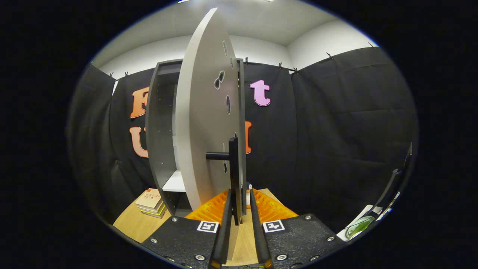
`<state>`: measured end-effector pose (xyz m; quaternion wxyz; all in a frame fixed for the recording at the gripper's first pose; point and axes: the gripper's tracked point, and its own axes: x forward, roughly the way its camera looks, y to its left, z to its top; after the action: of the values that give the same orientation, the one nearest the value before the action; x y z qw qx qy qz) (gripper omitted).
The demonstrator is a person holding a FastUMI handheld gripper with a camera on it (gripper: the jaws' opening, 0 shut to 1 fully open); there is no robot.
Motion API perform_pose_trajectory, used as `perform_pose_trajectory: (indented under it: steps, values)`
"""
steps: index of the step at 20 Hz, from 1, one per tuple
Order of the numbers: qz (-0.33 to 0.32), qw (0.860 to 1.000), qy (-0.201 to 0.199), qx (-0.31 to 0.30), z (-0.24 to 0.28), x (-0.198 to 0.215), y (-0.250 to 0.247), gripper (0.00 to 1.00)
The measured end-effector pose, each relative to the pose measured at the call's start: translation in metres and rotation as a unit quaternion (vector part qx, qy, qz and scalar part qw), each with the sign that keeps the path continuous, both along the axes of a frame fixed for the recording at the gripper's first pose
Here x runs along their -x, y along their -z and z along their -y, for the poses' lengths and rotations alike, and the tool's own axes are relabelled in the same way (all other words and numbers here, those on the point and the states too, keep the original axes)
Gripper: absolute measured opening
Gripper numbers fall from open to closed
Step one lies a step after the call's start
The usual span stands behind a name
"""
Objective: Open the shoe cabinet door, grab the shoes and put them into the shoe cabinet, then close the shoe cabinet door.
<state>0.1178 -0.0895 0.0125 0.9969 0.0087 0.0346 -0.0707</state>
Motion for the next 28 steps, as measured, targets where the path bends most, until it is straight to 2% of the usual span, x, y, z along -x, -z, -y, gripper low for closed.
perform_pose_trajectory:
  steps: [3,13,23,28]
  values:
    - [0.003,1.000,0.011,0.010,0.020,0.000,0.000,0.25]
    - [0.011,1.000,0.022,0.014,0.042,0.018,-0.014,0.24]
    - [0.014,0.997,0.073,0.021,0.076,0.042,-0.018,0.28]
    - [0.023,0.998,0.050,0.024,0.049,0.053,-0.027,0.28]
